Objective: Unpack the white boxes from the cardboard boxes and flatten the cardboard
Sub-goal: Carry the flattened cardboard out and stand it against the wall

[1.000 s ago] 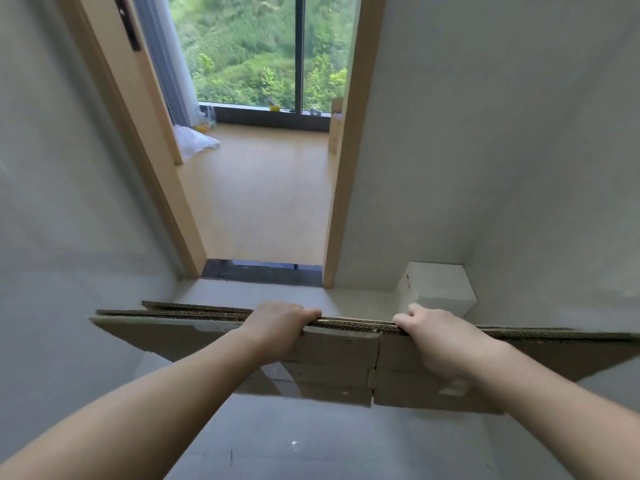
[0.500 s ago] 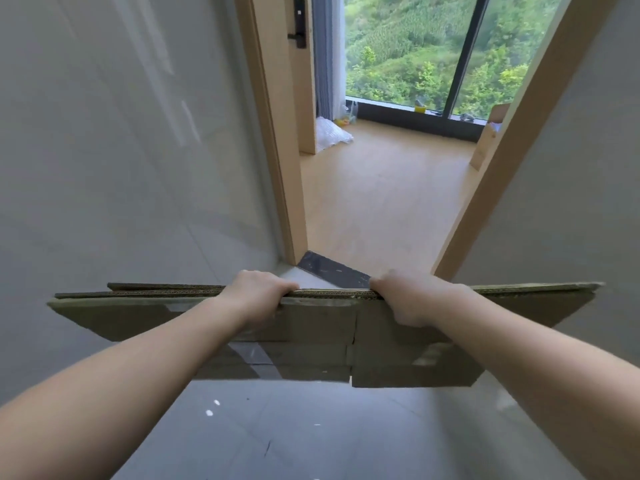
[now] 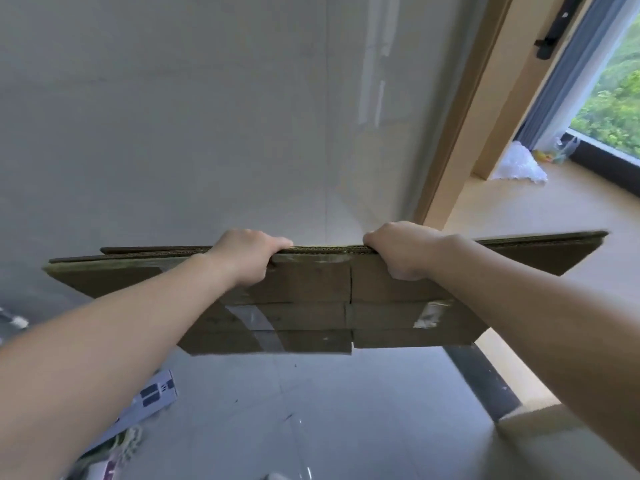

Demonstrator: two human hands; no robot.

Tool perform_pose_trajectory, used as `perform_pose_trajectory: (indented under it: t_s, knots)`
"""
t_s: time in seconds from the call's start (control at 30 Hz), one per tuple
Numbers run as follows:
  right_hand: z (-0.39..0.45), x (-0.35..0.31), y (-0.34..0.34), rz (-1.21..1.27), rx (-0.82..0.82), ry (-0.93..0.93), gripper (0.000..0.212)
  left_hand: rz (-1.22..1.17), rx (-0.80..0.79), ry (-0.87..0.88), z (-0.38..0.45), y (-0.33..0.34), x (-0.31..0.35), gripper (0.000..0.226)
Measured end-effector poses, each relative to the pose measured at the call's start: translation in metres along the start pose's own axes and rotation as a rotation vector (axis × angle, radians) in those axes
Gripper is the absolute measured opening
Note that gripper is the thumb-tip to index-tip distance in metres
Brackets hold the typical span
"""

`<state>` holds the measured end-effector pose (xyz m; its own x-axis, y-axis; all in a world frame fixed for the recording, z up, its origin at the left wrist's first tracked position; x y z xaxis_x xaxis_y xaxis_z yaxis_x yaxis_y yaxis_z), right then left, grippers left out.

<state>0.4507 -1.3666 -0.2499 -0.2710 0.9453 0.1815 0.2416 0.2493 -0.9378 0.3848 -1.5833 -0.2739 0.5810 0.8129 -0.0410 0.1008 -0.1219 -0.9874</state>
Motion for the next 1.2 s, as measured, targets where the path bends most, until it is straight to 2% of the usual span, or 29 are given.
perform_pose_trajectory:
  t_s: [0.13, 0.3, 0.43, 0.7, 0.77, 0.87, 0.9, 1.0, 1.07, 1.2]
  knots:
    - [0.064, -0.035, -0.013, -0.056, -0.008, -0.091, 0.027, -0.057, 0.028, -0.067, 0.001, 0.021, -0.067, 0.05]
    - [0.152, -0.078, -0.004, -0.1, -0.032, -0.212, 0.019, -0.07, 0.032, -0.101, 0.014, 0.062, -0.145, 0.055]
    - [0.225, -0.101, 0.013, -0.107, -0.039, -0.291, 0.021, -0.08, -0.019, -0.156, 0.033, 0.099, -0.193, 0.06]
    - [0.352, -0.129, 0.117, -0.092, -0.107, -0.426, 0.023, -0.196, -0.139, -0.3, 0.078, 0.224, -0.237, 0.069]
    - [0.376, -0.135, 0.15, -0.095, -0.138, -0.447, 0.031, -0.192, -0.127, -0.312, 0.088, 0.263, -0.238, 0.072]
    - [0.408, -0.149, 0.203, -0.124, -0.197, -0.493, 0.046, -0.171, -0.215, -0.327, 0.098, 0.326, -0.237, 0.078]
    - [0.418, -0.154, 0.221, -0.142, -0.223, -0.516, 0.049, -0.191, -0.249, -0.322, 0.101, 0.353, -0.239, 0.079]
    - [0.446, -0.167, 0.259, -0.19, -0.234, -0.565, 0.051, -0.174, -0.225, -0.321, 0.115, 0.402, -0.254, 0.081]
    - [0.471, -0.171, 0.274, -0.177, -0.226, -0.549, 0.046, -0.17, -0.247, -0.321, 0.129, 0.418, -0.267, 0.077]
    - [0.519, -0.18, 0.294, -0.127, -0.21, -0.5, 0.039, -0.28, -0.295, -0.346, 0.157, 0.449, -0.305, 0.05]
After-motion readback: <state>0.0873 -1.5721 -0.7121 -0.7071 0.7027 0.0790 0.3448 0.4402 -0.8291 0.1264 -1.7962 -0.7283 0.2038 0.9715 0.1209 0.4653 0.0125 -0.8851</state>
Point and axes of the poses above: each hand's wrist, its own z-axis towards the middle knuckle, its own y-axis out of the palm, x = y × z, the point moved 4 cm from there along z, towards the middle knuckle, and after that the axes turned 6 degrees about -z, right-handed, at the moved point
